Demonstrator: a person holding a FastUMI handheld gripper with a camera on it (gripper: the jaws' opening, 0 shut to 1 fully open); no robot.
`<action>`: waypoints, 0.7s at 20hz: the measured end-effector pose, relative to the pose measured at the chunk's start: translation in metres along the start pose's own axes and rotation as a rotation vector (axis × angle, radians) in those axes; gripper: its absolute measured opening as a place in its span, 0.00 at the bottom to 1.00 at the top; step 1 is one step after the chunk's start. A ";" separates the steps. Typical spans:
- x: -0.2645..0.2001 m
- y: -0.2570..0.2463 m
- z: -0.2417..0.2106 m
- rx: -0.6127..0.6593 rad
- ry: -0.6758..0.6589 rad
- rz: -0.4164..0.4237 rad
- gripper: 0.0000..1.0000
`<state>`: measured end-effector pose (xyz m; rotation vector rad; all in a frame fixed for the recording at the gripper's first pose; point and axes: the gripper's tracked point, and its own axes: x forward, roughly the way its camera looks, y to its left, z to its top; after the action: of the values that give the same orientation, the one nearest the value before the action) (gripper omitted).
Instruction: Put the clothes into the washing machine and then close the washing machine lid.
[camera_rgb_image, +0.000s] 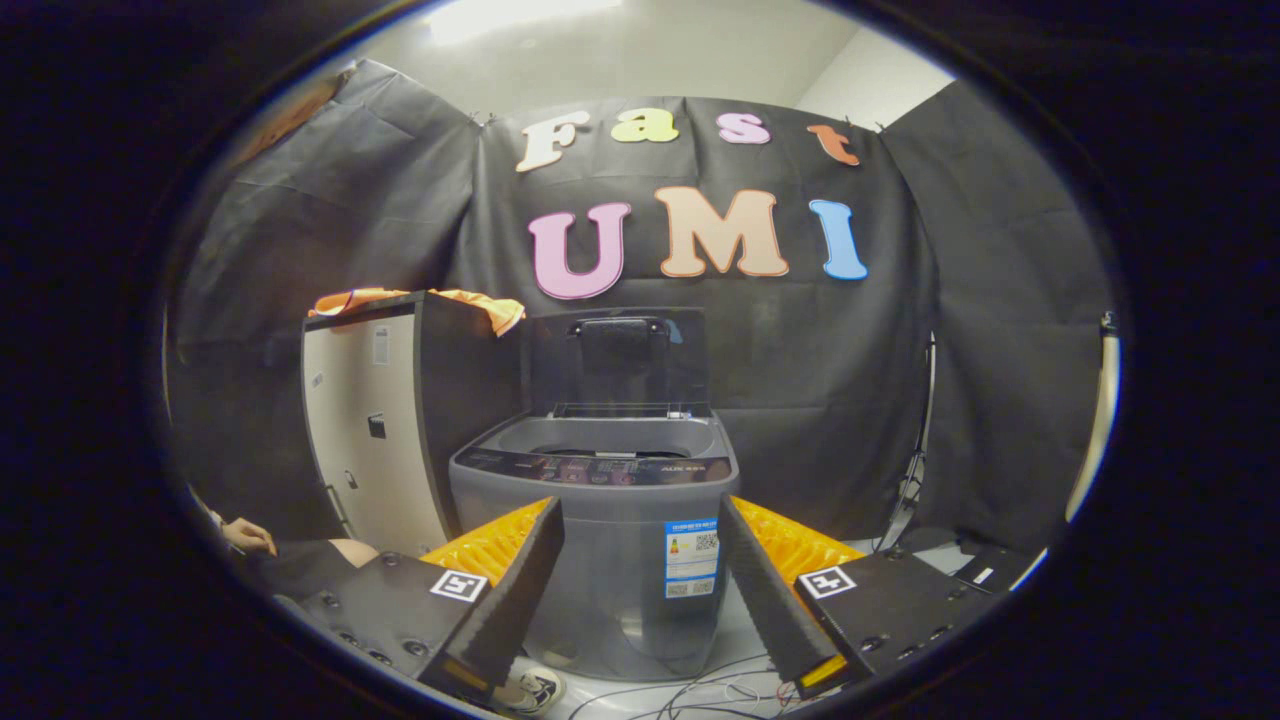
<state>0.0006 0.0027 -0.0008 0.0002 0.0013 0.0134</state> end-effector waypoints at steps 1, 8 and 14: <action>0.000 0.000 0.001 0.000 0.000 0.000 0.97; -0.001 -0.001 0.001 0.000 0.001 0.000 0.97; -0.001 0.000 0.000 0.000 0.002 0.000 0.97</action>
<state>-0.0008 0.0023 -0.0005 0.0001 0.0033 0.0139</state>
